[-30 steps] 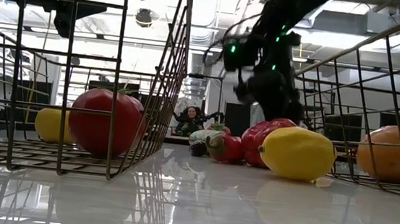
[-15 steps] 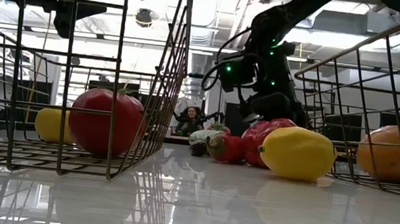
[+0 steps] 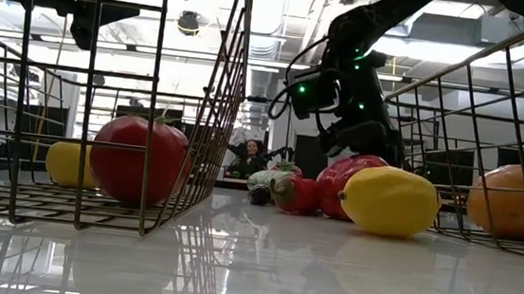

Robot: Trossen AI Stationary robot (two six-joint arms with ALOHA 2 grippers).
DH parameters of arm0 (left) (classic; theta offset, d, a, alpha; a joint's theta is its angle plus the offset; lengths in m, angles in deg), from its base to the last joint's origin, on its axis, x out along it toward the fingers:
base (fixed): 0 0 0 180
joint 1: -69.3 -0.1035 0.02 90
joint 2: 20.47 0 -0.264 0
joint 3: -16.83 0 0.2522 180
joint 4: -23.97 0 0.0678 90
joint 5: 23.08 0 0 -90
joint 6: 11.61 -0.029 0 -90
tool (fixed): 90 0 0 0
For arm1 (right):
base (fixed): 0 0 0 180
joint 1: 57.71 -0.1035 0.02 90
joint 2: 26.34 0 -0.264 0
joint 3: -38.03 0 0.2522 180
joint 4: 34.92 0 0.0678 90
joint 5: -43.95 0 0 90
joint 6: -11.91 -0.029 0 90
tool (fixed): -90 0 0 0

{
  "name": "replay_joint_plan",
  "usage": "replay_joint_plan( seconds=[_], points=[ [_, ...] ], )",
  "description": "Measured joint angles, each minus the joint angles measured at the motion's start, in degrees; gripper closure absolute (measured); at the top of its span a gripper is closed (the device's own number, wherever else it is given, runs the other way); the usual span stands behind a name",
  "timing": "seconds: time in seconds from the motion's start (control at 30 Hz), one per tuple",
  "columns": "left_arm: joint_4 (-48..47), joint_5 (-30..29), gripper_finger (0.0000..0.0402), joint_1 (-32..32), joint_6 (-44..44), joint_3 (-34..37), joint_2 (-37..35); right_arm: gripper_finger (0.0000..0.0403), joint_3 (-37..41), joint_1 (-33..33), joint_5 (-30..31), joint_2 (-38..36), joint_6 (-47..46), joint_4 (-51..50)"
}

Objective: Sort produce into baskets
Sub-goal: Put the green lime into the left wire basket

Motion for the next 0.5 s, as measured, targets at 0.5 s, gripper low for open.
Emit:
replay_joint_plan(
  seconds=[0.5],
  points=[
    [-2.24,0.1,0.0269,0.0,0.23,0.01,-0.01,0.013,-7.07,-4.86,4.86,-0.02,9.67,-7.84]
  ],
)
